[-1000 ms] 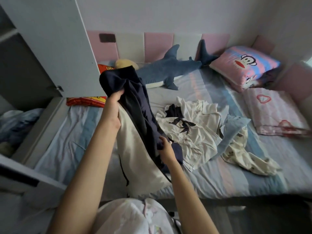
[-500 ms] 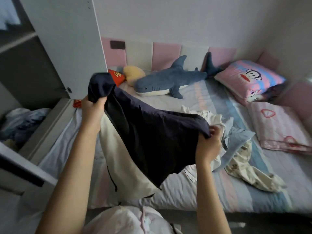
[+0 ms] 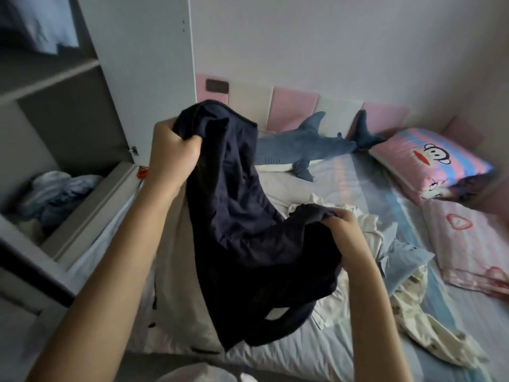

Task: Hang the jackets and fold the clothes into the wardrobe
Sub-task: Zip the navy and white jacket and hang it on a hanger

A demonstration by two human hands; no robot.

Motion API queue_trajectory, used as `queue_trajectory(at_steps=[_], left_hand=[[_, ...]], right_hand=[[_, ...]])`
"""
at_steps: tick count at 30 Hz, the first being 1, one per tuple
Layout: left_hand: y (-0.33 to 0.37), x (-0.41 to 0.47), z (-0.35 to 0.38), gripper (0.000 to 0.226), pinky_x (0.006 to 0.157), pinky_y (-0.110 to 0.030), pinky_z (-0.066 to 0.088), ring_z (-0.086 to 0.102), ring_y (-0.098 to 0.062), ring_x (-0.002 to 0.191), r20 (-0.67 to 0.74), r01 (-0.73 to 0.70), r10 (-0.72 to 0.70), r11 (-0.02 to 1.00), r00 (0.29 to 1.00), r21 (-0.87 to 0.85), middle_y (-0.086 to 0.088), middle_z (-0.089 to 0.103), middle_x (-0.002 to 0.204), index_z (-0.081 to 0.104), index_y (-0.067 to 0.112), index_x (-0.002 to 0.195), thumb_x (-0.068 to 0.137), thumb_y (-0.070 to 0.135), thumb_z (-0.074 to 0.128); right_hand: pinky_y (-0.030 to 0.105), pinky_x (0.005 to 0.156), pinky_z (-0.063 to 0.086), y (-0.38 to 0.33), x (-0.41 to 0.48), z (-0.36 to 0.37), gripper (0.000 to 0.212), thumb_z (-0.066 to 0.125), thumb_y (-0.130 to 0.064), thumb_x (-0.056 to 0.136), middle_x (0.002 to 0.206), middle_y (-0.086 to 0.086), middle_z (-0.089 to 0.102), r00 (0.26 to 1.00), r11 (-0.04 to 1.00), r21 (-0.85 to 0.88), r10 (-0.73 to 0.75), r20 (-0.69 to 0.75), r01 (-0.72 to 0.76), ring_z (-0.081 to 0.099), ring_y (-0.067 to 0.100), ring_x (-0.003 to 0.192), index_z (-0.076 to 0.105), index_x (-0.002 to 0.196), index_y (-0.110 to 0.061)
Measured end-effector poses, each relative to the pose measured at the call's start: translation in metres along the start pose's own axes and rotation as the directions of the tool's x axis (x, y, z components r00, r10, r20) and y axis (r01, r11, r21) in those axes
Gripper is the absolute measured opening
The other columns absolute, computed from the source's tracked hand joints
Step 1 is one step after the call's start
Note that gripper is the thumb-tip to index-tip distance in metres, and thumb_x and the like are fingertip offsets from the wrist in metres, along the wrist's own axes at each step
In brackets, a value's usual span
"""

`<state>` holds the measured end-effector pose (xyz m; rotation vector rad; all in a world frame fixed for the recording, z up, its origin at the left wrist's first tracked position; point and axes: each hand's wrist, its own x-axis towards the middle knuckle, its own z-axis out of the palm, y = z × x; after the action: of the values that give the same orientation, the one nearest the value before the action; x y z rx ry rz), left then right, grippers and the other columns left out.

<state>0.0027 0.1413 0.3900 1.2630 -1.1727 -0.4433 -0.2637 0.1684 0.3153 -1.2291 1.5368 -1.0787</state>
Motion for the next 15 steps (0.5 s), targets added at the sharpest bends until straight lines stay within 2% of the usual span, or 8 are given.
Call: queue_trajectory(at_steps=[3, 5, 7, 8, 10, 12, 14, 15], left_hand=[[0.003, 0.042, 0.005, 0.029, 0.051, -0.025, 0.026, 0.034, -0.008, 0.057, -0.002, -0.155, 0.157, 0.973, 0.988, 0.171, -0.004, 0.039, 0.053, 0.043, 0.007, 0.058, 0.084, 0.001, 0.053], [-0.01, 0.078, 0.019, 0.032, 0.056, -0.027, 0.027, 0.043, -0.02, 0.062, 0.022, -0.102, 0.1, 0.952, 0.995, 0.288, -0.003, 0.04, 0.053, 0.038, 0.014, 0.056, 0.082, 0.0, 0.05], [-0.025, 0.113, 0.033, 0.021, 0.061, -0.026, 0.03, 0.053, -0.031, 0.07, -0.004, -0.061, 0.067, 0.921, 0.998, 0.384, -0.009, 0.05, 0.063, 0.046, 0.011, 0.064, 0.082, -0.001, 0.047], [-0.034, 0.14, 0.043, 0.016, 0.063, -0.028, 0.031, 0.057, -0.035, 0.076, -0.031, -0.05, 0.069, 0.912, 0.997, 0.407, -0.014, 0.056, 0.071, 0.054, 0.009, 0.072, 0.083, -0.001, 0.046], [-0.052, 0.177, 0.058, 0.024, 0.066, -0.029, 0.034, 0.06, -0.039, 0.09, -0.112, -0.016, 0.075, 0.891, 0.991, 0.453, -0.019, 0.066, 0.091, 0.065, 0.006, 0.095, 0.084, -0.001, 0.044], [-0.083, 0.212, 0.078, 0.035, 0.071, -0.028, 0.037, 0.059, -0.035, 0.102, -0.115, -0.036, 0.099, 0.888, 0.988, 0.458, -0.015, 0.066, 0.11, 0.061, 0.011, 0.117, 0.087, 0.001, 0.047], [-0.134, 0.239, 0.11, 0.06, 0.094, -0.033, 0.04, 0.045, -0.029, 0.129, 0.023, -0.066, 0.063, 0.863, 0.998, 0.5, -0.009, 0.046, 0.143, 0.038, 0.019, 0.143, 0.088, 0.014, 0.06], [-0.156, 0.24, 0.121, 0.081, 0.107, -0.042, 0.031, 0.029, -0.028, 0.141, 0.107, -0.066, 0.004, 0.812, 0.994, 0.581, -0.008, 0.025, 0.156, 0.019, 0.022, 0.151, 0.085, 0.025, 0.067]], right_hand=[[0.028, 0.048, 0.026, -0.035, 0.044, 0.0, 0.024, 0.058, -0.003, 0.08, 0.058, 0.006, 0.039, 0.979, 0.98, -0.159, -0.142, -0.146, 0.119, 0.038, 0.011, 0.055, 0.05, 0.059, -0.008], [0.03, 0.048, 0.022, -0.055, 0.083, 0.003, 0.022, 0.061, -0.009, 0.079, 0.055, 0.004, 0.034, 0.947, 0.943, -0.299, -0.219, -0.235, 0.143, 0.035, 0.015, 0.056, 0.049, 0.06, -0.007], [0.027, 0.048, 0.029, -0.072, 0.124, 0.005, 0.015, 0.063, -0.015, 0.081, 0.057, 0.006, 0.048, 0.919, 0.905, -0.406, -0.263, -0.295, 0.129, 0.048, 0.021, 0.059, 0.059, 0.069, -0.006], [0.025, 0.055, 0.034, -0.085, 0.153, 0.009, 0.012, 0.062, -0.017, 0.083, 0.068, 0.009, 0.059, 0.908, 0.896, -0.43, -0.27, -0.321, 0.115, 0.057, 0.026, 0.069, 0.065, 0.082, -0.006], [0.03, 0.067, 0.04, -0.1, 0.204, 0.017, 0.023, 0.059, -0.019, 0.085, 0.095, 0.014, 0.067, 0.883, 0.868, -0.488, -0.294, -0.367, 0.087, 0.063, 0.033, 0.092, 0.065, 0.104, -0.008], [0.036, 0.079, 0.045, -0.102, 0.257, 0.027, 0.038, 0.061, -0.021, 0.085, 0.114, 0.014, 0.064, 0.897, 0.854, -0.511, -0.295, -0.328, 0.094, 0.059, 0.036, 0.108, 0.053, 0.121, -0.011], [0.043, 0.102, 0.038, -0.087, 0.306, 0.045, 0.073, 0.072, -0.031, 0.081, 0.138, 0.011, 0.049, 0.931, 0.813, -0.581, -0.242, -0.274, 0.041, 0.044, 0.033, 0.128, 0.032, 0.14, -0.013], [0.045, 0.109, 0.031, -0.08, 0.316, 0.055, 0.089, 0.075, -0.035, 0.078, 0.147, 0.009, 0.039, 0.937, 0.768, -0.639, -0.252, -0.243, 0.041, 0.035, 0.03, 0.136, 0.022, 0.146, -0.013]])
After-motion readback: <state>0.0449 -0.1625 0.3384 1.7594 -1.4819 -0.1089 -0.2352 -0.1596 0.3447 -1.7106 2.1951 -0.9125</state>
